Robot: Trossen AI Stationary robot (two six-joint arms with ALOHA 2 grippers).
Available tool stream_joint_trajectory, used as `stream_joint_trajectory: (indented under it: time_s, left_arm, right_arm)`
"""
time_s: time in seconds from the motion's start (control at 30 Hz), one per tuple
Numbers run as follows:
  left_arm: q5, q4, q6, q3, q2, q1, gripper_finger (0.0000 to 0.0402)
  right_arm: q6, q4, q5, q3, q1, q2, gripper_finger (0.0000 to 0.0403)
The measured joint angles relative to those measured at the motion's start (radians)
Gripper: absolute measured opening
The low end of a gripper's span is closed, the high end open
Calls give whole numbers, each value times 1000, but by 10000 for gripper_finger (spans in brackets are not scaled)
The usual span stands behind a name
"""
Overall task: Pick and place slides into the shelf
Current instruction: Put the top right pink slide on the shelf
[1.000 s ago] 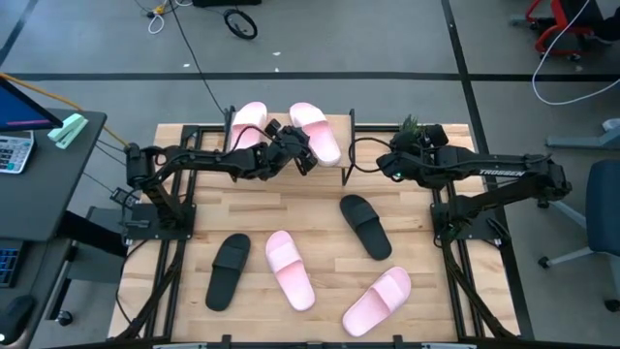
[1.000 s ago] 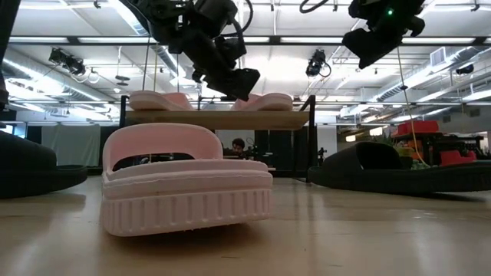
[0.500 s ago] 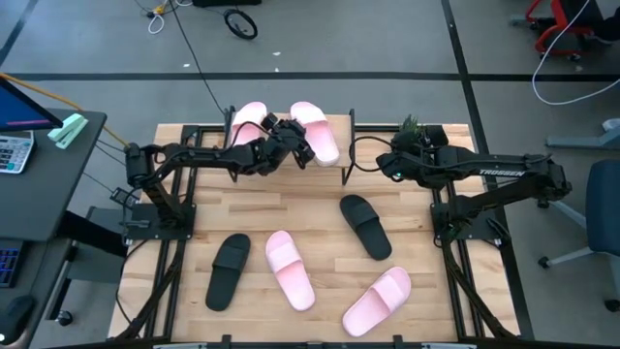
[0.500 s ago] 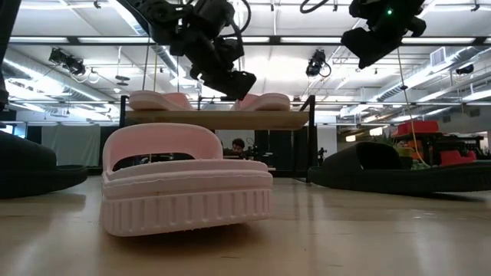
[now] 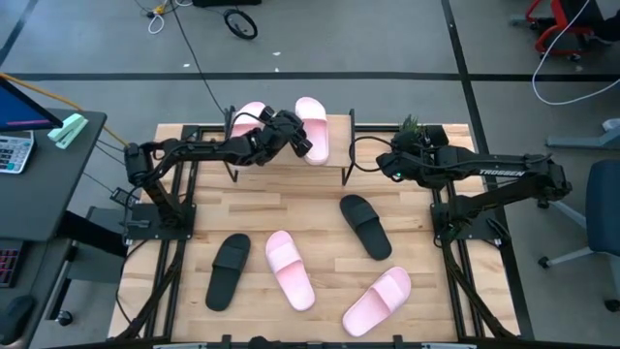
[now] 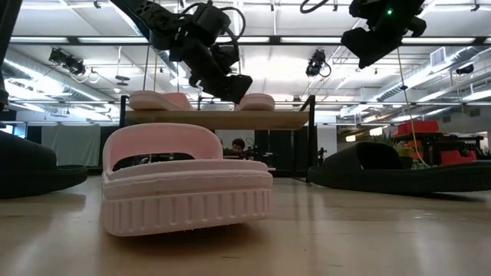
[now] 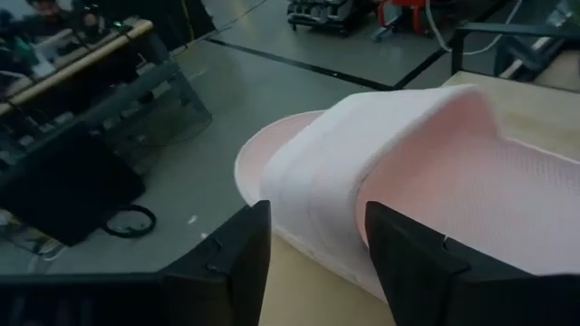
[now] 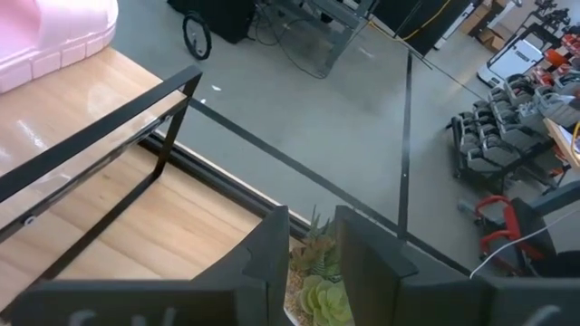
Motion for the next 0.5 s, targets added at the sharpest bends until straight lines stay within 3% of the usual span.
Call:
stream_joint_trajectory:
  time_s: [0.3,0.4,0.5]
  left_arm:
    - [41,-1,-23,0,0,19,154]
    - [41,-1,-39,0,0,19,121]
    - [38,-1,-41,0,0,13,64]
  right_arm:
    - [0,0,1,0,0,0,98]
    - [0,0,1,0,0,0,98]
    - [-1,0,1,0,0,0,98]
